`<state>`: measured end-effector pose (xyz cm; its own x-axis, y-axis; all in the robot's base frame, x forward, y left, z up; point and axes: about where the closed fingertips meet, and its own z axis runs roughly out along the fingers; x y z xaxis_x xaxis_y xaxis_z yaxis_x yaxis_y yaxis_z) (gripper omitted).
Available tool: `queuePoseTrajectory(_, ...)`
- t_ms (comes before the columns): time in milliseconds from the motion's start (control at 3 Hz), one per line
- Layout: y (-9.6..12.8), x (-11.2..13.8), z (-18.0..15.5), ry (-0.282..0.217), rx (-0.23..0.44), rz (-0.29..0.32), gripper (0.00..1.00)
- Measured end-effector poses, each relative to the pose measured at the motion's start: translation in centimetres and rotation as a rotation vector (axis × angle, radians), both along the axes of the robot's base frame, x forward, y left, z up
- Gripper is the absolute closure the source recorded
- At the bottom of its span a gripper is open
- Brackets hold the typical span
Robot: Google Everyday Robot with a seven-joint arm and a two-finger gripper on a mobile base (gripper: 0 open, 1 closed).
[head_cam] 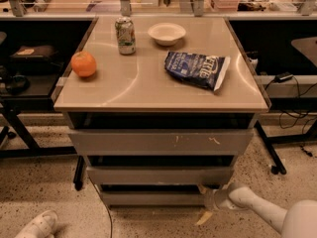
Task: Open bottom drawer
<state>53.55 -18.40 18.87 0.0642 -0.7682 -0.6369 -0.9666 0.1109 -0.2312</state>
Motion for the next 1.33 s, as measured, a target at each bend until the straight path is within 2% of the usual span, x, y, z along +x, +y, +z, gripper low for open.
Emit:
queuePoseTrajectory(333,-0.2,0.6,-1.0,-0.022,-0.028,-0.002,0.0)
queuePoseTrajectory(1000,-1.1,0.8,-2.6,-0.032,-0.072,-0.015,0.0)
queuePoseTrajectory(1333,-1.3,1.4,-3.7,0.0,-0.07,-0.02,0.0)
